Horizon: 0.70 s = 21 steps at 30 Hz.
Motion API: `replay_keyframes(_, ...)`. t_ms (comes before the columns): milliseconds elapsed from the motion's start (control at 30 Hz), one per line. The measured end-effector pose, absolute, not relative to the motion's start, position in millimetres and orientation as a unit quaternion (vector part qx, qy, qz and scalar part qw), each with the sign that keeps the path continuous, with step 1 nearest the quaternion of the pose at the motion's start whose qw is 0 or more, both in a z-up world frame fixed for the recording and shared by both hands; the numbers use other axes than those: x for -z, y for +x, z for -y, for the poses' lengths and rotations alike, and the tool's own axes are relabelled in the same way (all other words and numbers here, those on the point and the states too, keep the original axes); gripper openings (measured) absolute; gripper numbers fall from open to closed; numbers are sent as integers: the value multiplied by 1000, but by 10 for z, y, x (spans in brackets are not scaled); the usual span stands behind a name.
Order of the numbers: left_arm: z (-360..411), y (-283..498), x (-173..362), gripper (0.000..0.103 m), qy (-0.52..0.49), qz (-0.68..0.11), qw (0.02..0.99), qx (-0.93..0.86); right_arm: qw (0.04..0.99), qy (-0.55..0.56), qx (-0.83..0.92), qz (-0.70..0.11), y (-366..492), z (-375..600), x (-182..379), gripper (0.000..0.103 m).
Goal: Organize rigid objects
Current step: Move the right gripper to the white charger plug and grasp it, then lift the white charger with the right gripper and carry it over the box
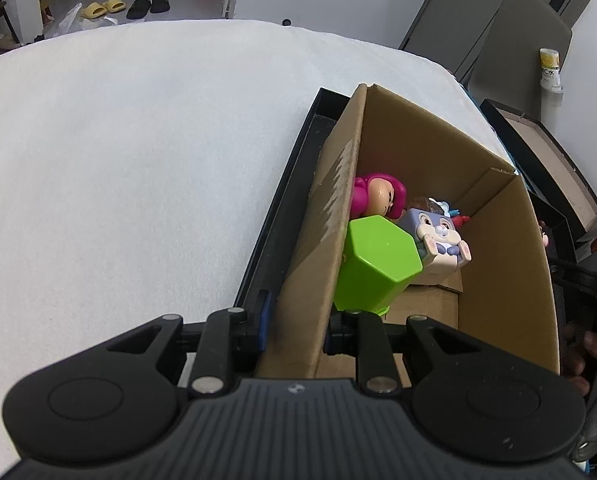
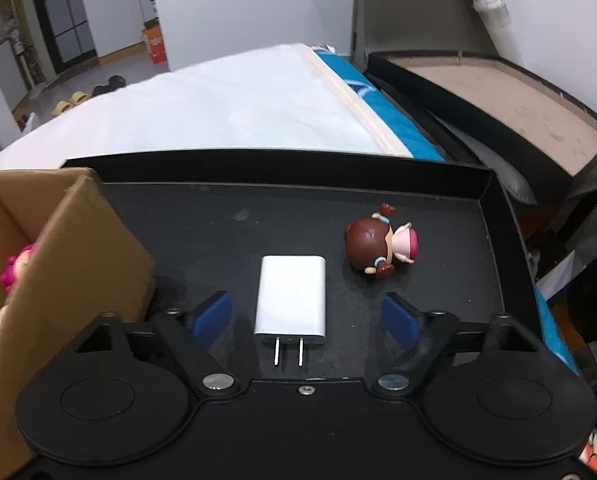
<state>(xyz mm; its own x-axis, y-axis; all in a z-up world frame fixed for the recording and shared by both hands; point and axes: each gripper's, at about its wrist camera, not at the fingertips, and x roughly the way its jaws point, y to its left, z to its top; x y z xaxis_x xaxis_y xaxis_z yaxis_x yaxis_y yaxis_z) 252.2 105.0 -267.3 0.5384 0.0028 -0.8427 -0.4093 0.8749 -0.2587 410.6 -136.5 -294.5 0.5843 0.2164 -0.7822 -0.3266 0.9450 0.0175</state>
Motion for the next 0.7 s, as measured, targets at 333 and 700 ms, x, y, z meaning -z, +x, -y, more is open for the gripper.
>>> replay_keyframes(333,-1069,2490,2668,23,-223,-465,849,-115,875,-59,-150,-456,3917,1385,2873,36)
replay_keyframes(700,-1108,2504,2673,23,-229,-466,847,-112,871,-55,-162,-461,3635,1415,2642,36)
